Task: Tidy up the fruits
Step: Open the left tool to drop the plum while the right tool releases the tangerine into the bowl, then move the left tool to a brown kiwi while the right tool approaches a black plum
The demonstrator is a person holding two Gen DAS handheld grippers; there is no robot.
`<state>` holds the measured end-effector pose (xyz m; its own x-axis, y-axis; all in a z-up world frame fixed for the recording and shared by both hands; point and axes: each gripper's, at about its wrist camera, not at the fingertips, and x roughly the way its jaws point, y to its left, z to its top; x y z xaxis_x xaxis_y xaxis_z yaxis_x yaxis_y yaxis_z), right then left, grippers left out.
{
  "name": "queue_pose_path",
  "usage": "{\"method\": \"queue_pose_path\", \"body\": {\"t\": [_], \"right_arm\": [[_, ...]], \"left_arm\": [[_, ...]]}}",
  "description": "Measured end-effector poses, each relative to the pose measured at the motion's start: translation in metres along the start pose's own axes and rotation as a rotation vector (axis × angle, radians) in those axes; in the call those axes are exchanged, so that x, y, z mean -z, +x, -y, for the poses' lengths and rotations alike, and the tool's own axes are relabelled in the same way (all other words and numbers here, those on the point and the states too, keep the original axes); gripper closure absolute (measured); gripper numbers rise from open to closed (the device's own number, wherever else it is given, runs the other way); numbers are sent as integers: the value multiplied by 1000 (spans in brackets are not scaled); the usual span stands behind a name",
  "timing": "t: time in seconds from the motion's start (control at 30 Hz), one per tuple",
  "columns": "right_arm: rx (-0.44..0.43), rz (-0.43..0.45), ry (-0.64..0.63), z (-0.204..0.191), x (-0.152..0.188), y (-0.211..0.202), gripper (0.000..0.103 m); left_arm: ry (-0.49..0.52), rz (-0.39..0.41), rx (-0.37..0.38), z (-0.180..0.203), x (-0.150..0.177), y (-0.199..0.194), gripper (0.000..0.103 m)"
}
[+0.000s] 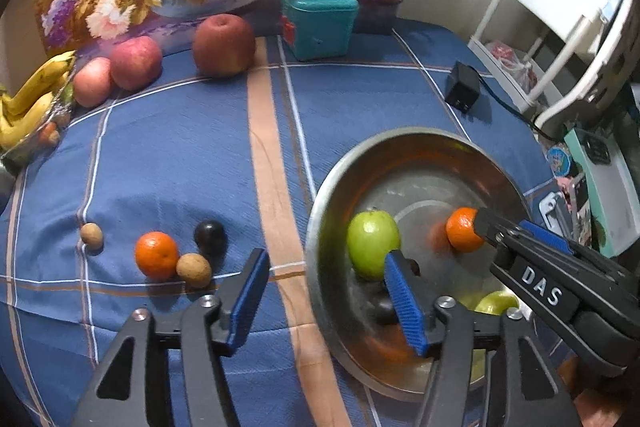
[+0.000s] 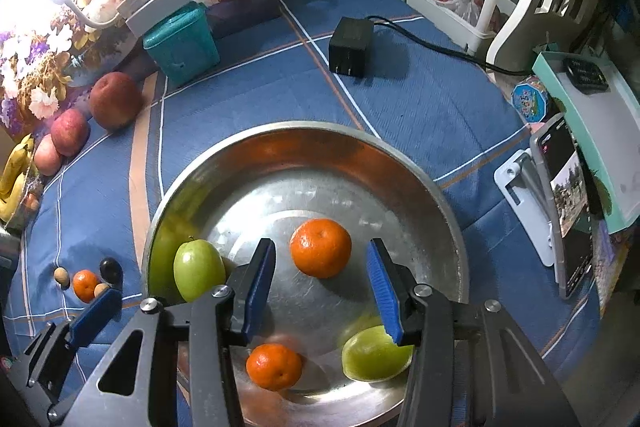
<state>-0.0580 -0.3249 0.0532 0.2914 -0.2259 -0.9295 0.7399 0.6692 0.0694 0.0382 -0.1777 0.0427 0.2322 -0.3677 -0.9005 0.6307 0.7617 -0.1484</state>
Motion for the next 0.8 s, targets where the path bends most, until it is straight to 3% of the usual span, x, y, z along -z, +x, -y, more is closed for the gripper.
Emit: {"method": "queue_pose_path", "body": {"t": [0.27,0.8], "right_arm": [[11,2,-31,-9,2,-4,54],[-14,-5,-120,-35,18,-13,54]], "left_arm": [[-79,15,-49,-34,-4,-3,27],[-306,56,-114,-123,-2,-21,24]]}}
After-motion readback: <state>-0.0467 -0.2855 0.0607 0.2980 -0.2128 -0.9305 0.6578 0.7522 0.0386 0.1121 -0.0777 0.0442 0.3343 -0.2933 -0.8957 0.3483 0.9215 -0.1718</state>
